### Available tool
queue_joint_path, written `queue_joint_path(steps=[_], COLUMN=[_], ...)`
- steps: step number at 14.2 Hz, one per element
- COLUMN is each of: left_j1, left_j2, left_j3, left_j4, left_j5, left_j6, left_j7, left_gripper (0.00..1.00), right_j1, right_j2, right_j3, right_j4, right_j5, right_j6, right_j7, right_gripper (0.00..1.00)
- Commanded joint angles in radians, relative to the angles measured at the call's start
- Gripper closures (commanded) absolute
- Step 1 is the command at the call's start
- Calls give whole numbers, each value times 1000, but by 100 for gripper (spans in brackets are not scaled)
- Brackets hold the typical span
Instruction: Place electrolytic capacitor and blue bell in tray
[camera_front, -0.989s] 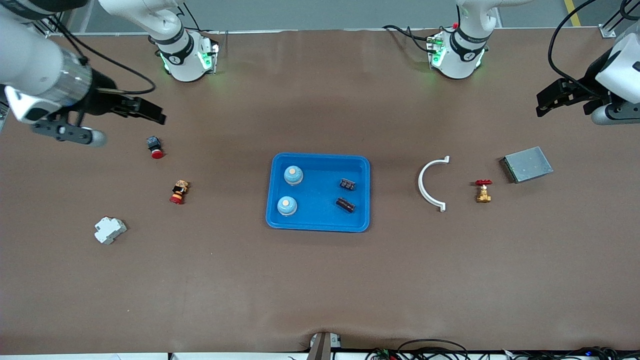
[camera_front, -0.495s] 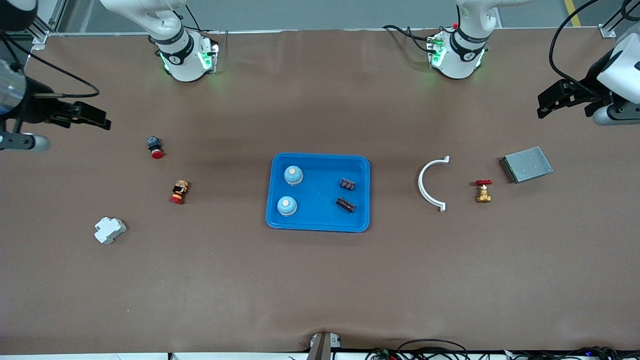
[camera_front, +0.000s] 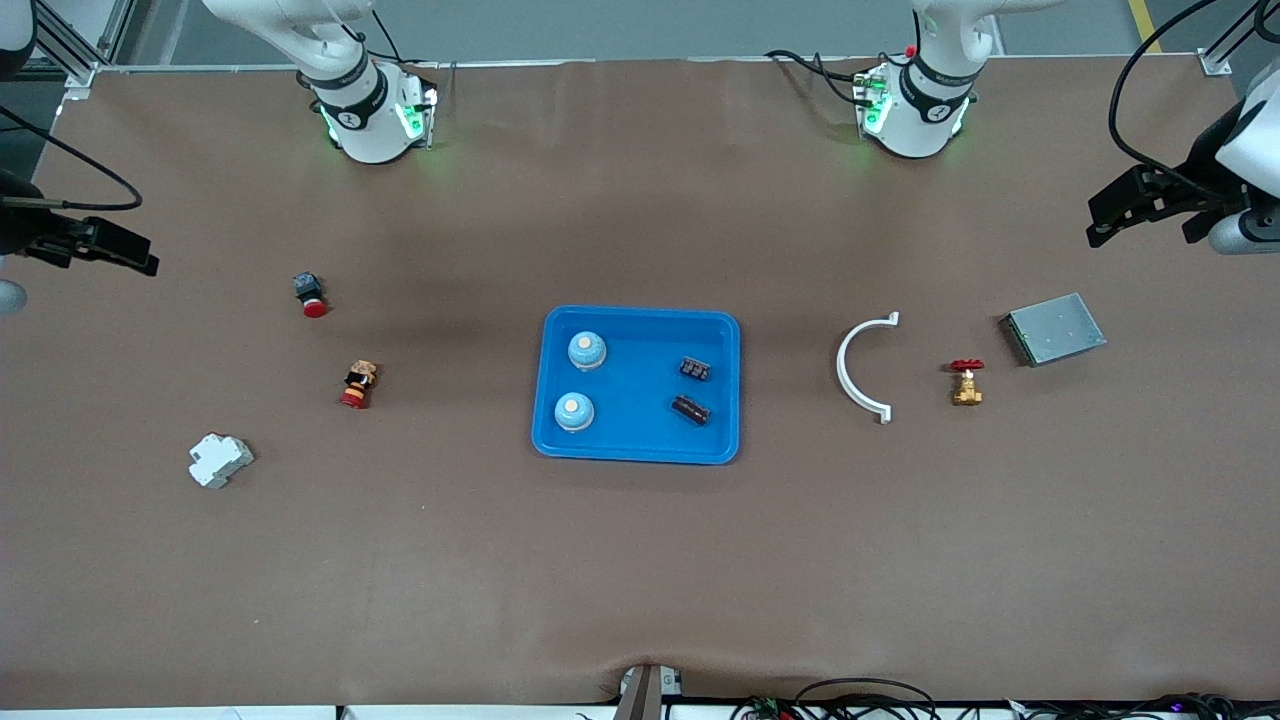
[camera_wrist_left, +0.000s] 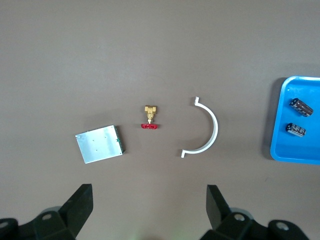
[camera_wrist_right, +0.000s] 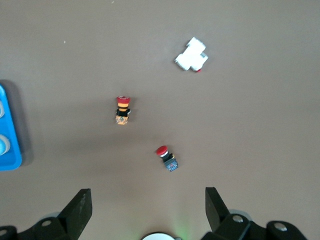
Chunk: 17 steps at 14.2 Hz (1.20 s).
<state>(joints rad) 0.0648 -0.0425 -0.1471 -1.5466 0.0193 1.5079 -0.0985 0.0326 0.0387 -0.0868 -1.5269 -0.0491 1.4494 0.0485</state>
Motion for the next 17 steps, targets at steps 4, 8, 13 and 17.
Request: queue_joint_path(steps=[4,8,13,17], left_j1=[3,4,9,18], left_j2=[3,-7,-11,-36], left_j3=[0,0,0,0], left_j4=[8,-15,-35,-70], left_j5=[19,21,19,19], left_j6=[18,34,49,55], left_j7=[25,52,71,72], left_gripper=[0,0,0,0], right_j1=[-57,-60,-63,-66], right_j2=[0,-26,-66,-68], right_j3=[18,18,21,24], right_j4=[21,-2,-50,-50], right_j5=[35,43,43,43], right_j6=[-3,-4,8,6], right_j7=[-44,-101,-55,-44], right_gripper=[0,0,0,0])
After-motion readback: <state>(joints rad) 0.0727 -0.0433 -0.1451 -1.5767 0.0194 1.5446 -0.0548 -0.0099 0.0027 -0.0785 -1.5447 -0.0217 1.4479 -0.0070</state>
